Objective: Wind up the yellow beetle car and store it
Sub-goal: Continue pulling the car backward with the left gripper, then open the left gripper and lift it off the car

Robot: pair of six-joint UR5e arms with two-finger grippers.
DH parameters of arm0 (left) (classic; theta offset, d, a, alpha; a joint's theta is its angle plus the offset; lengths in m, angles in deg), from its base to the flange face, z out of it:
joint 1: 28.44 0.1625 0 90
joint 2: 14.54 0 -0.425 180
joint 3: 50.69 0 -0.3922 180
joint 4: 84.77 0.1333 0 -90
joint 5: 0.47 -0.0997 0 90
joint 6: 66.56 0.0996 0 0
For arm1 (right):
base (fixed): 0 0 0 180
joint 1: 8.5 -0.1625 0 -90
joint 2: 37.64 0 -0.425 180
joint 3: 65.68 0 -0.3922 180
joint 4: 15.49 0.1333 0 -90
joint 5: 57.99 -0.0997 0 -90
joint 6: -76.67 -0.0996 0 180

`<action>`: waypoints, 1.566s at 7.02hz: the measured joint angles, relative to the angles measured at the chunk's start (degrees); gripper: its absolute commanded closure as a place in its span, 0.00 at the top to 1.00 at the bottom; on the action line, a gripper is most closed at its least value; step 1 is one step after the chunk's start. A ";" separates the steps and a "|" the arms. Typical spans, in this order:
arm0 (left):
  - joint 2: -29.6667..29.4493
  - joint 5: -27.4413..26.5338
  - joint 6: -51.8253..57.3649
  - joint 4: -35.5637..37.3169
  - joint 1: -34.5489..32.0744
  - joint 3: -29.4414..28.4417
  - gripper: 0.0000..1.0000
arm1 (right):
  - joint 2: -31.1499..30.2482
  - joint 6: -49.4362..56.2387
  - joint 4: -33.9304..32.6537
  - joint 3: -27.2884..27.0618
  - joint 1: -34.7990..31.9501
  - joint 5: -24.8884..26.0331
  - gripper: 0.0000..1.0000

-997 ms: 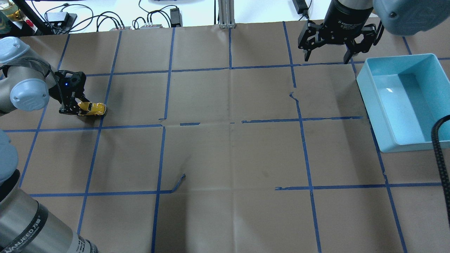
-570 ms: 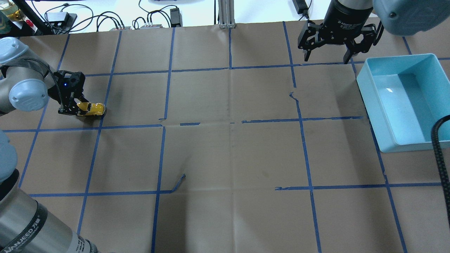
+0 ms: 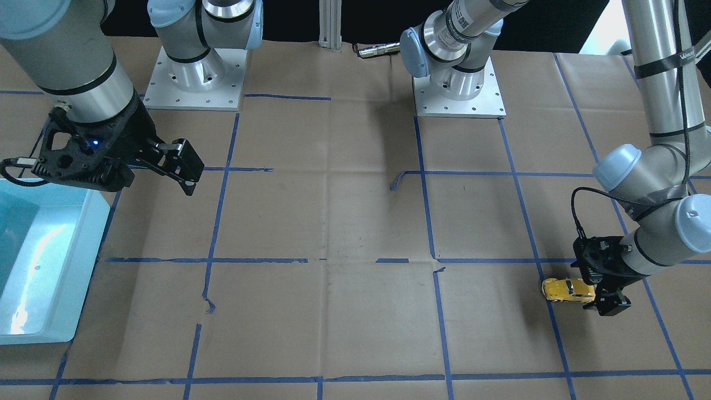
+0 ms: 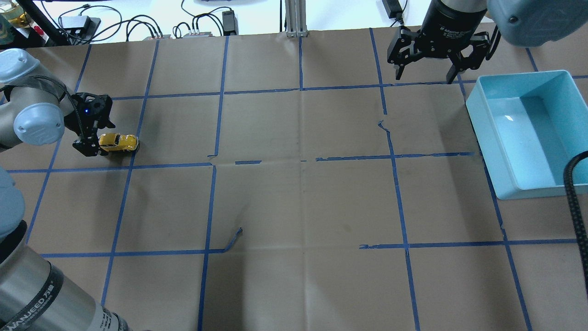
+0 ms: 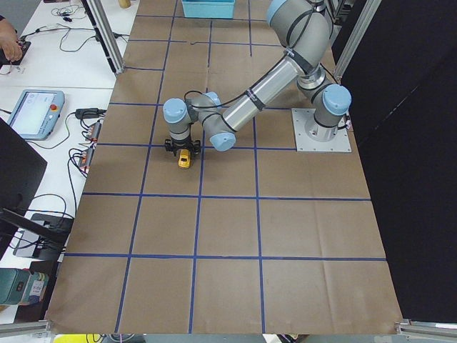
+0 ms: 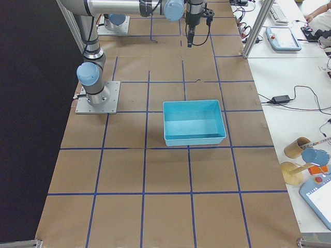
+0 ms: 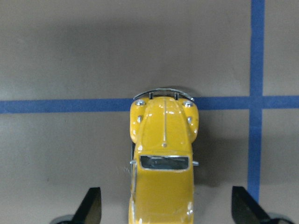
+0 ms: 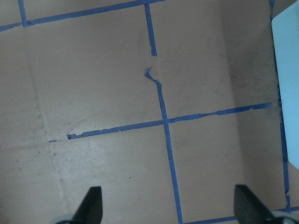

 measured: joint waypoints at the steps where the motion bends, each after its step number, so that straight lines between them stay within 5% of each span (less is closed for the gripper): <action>1: 1.32 -0.15 -2.65 -0.71 -1.24 0.44 1.00 | 0.00 -0.01 -0.02 0.00 0.00 -0.02 1.00; 5: 9.14 -2.39 -31.85 -9.28 -15.15 1.28 1.00 | 0.02 -0.02 -0.09 0.00 0.00 -0.03 1.00; 9: 22.06 -2.69 -84.51 -22.49 -29.33 -0.40 1.00 | 0.08 0.00 -0.09 0.00 0.00 -0.03 1.00; 11: 26.93 -2.76 -101.90 -28.97 -31.58 -3.29 1.00 | 0.11 0.06 -0.09 0.00 0.06 -0.03 1.00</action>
